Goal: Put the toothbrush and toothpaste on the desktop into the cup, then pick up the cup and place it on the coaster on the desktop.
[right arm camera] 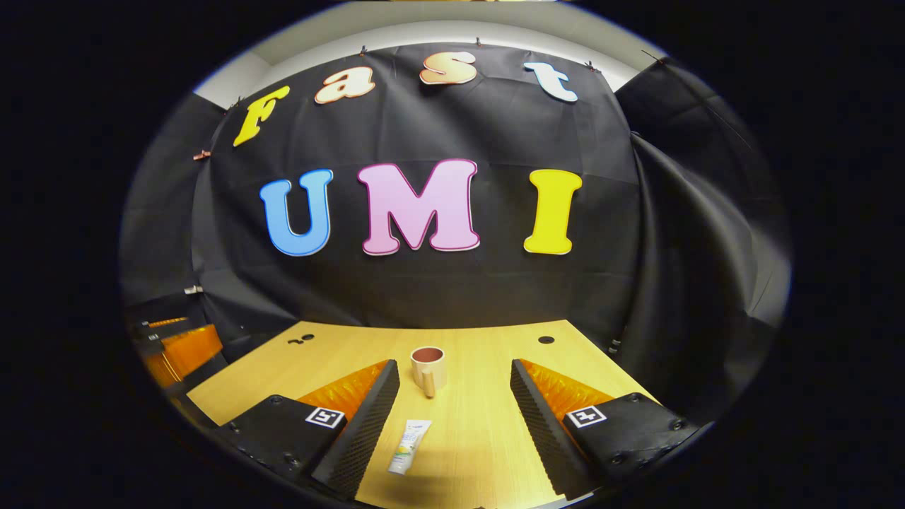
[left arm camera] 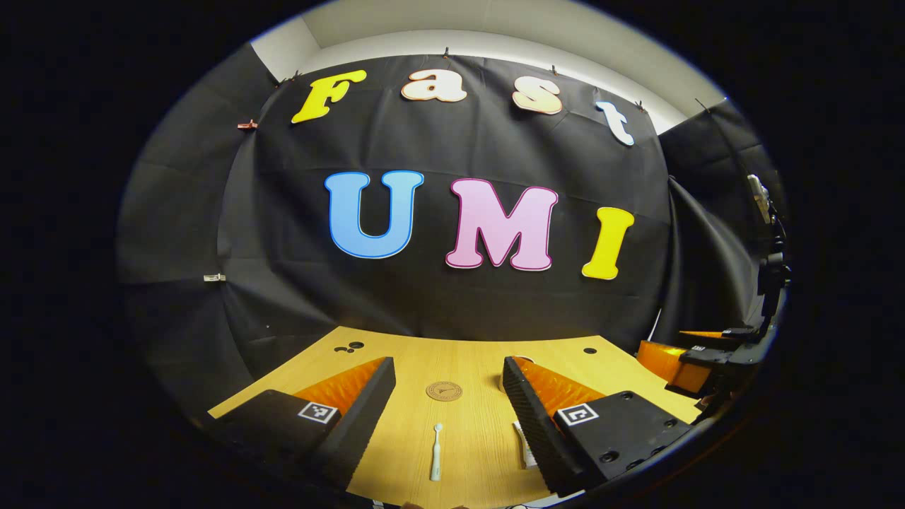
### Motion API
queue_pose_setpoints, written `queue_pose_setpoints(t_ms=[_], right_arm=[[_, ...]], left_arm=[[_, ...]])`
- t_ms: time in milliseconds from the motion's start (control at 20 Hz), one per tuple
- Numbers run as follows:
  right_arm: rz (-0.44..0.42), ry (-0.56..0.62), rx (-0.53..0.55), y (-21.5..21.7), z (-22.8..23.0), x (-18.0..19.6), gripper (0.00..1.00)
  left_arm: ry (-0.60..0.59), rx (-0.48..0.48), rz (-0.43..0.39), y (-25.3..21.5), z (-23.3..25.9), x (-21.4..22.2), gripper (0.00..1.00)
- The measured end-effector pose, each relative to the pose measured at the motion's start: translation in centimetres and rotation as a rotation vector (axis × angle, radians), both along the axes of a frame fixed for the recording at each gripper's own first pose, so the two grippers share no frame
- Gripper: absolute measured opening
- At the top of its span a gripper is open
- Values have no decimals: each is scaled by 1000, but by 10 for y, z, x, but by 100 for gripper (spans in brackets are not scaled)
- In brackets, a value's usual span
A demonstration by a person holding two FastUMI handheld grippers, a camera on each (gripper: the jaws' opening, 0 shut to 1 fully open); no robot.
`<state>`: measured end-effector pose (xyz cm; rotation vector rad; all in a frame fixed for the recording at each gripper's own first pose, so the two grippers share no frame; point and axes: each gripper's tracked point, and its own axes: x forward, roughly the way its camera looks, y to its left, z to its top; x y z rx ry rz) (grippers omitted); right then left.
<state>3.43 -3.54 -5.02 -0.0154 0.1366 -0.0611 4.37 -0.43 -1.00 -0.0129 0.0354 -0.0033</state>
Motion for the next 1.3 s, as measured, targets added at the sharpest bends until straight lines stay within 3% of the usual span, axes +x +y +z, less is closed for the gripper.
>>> queue_pose_setpoints(t_ms=[300, 700, 850, 1100, 1300], right_arm=[[-14, 62, 22, -3, -19, 7, 98], [26, 279, 24, 8, -82, 15, 98], [87, 346, 30, 26, -99, 28, 98], [185, 528, 14, 53, -143, 49, 98], [247, 691, -37, 66, -185, 62, 98]], left_arm=[[32, -3, -10, -2, -7, 8, 97], [66, 4, 40, 15, -23, 6, 97], [101, -18, 75, 25, -34, 4, 97], [157, 17, 161, 49, -55, -4, 97], [227, -17, 219, 66, -77, -17, 97]])
